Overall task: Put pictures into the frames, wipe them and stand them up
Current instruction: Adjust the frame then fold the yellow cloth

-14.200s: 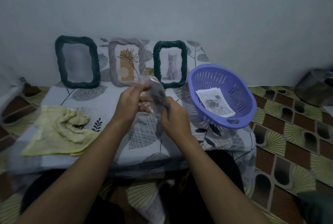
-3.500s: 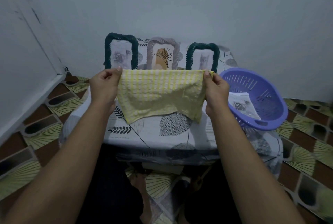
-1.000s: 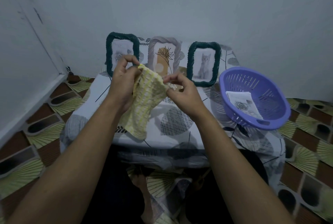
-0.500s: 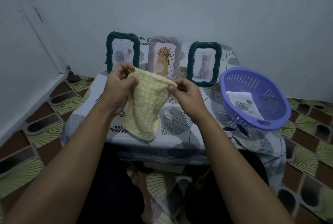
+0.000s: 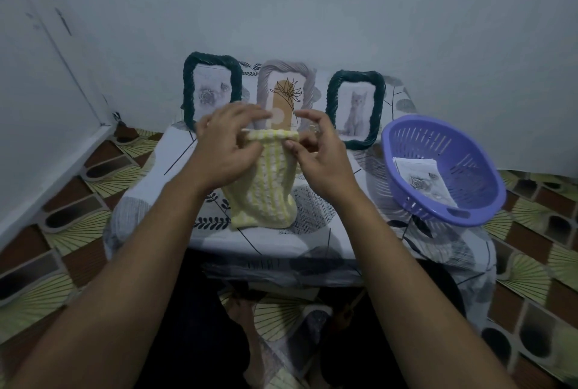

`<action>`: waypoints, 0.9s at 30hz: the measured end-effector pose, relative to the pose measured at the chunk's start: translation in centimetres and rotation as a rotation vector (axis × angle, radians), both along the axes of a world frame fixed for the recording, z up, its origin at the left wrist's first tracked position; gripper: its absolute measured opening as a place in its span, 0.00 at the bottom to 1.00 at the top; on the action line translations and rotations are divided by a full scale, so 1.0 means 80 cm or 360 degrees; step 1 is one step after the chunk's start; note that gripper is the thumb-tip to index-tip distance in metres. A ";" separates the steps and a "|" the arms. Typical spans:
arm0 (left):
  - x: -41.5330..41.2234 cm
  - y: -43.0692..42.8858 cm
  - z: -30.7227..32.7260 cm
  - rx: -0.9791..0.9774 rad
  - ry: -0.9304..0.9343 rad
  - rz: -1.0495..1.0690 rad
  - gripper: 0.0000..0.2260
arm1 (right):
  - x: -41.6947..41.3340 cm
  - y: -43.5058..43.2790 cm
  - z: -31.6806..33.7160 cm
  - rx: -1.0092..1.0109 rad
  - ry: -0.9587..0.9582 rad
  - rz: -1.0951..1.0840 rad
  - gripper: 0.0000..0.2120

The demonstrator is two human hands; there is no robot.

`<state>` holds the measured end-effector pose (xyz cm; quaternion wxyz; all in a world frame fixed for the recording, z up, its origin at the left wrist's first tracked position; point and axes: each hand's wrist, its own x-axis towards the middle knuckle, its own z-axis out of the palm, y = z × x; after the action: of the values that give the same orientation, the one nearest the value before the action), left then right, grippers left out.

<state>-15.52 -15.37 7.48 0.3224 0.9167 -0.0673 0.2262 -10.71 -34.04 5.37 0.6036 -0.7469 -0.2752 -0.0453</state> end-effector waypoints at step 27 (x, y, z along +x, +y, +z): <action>0.018 0.005 -0.015 -0.0674 -0.0112 0.0291 0.06 | -0.010 -0.024 -0.066 0.0234 0.0989 -0.0005 0.05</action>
<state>-14.08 -14.99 6.28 0.4832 0.8224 0.0540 0.2954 -11.53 -35.99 0.07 0.7110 -0.6799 -0.0726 0.1644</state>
